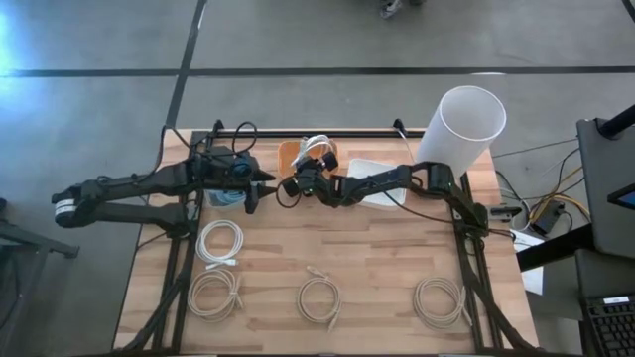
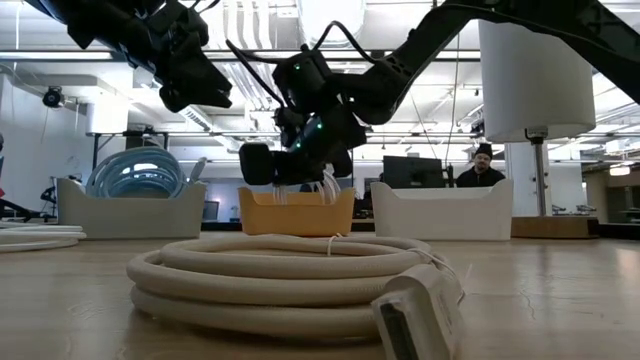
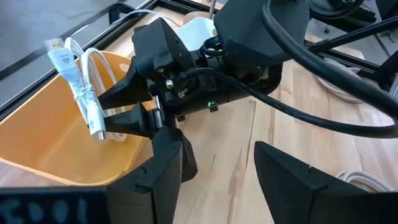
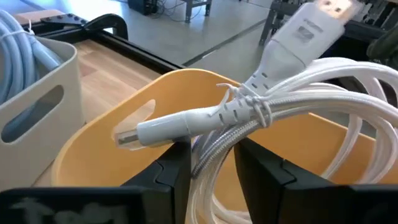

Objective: Sort HDMI cables
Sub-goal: Put the right white hdmi cable into the orange bin, then put the white hdmi cable into the orange bin

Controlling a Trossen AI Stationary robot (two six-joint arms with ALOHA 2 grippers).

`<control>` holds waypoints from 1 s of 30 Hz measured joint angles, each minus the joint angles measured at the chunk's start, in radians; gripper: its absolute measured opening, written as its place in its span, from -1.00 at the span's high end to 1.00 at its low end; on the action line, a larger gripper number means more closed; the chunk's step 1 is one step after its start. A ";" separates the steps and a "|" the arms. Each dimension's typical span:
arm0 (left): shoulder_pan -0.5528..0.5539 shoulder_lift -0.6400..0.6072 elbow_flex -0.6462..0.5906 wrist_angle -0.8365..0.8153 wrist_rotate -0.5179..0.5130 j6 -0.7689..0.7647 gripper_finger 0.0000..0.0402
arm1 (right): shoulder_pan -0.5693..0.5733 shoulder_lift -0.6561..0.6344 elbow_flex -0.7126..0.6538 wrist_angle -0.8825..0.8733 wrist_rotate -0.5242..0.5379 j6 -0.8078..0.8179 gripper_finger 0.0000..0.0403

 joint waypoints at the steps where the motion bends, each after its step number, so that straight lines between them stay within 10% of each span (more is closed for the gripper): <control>1: 0.000 0.000 0.000 0.000 0.000 0.000 -0.01 | 0.000 0.000 -0.001 -0.001 0.000 0.000 0.39; 19: 0.000 0.000 0.000 0.000 0.004 -0.010 -0.01 | 0.000 -0.081 0.025 -0.038 -0.178 -0.182 0.24; 30: -0.014 0.001 0.000 -0.018 0.038 -0.021 -0.01 | 0.059 -0.308 0.016 -0.444 -0.178 -0.201 0.31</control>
